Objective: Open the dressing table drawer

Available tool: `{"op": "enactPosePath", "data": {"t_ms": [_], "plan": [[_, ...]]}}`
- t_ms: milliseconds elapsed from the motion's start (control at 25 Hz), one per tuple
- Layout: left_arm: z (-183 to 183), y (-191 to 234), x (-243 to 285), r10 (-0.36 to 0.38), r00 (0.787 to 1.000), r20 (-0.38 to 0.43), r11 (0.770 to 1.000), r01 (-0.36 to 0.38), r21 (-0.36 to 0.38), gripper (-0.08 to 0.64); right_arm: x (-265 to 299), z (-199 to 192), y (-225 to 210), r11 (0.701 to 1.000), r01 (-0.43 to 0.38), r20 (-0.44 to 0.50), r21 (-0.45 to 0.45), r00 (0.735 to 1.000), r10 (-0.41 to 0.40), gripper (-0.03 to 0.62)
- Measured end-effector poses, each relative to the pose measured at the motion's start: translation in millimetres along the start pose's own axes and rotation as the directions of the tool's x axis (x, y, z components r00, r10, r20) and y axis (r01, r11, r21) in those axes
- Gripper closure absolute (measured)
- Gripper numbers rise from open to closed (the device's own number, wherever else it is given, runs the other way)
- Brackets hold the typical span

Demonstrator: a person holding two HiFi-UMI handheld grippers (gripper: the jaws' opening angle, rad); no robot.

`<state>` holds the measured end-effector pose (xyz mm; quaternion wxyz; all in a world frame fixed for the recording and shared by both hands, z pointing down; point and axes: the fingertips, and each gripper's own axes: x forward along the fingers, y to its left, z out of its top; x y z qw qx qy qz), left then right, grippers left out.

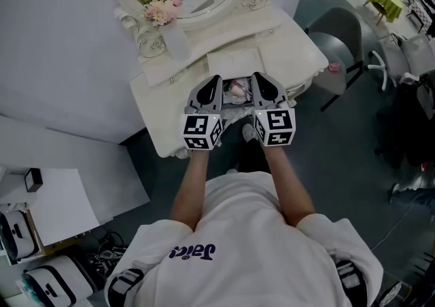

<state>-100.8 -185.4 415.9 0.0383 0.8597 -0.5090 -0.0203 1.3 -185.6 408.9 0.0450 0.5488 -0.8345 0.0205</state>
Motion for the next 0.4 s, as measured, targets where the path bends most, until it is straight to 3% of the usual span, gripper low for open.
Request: {"op": "enactPosePath", "data": {"t_ms": [400], "plan": [[-9.0, 3.2, 1.2, -0.010, 1.000, -0.016, 1.000, 0.010, -0.024, 0.545, -1.7, -11.6, 7.2, 1.000, -0.015, -0.026, 0.011, 1.000, 0.015, 0.583]]}}
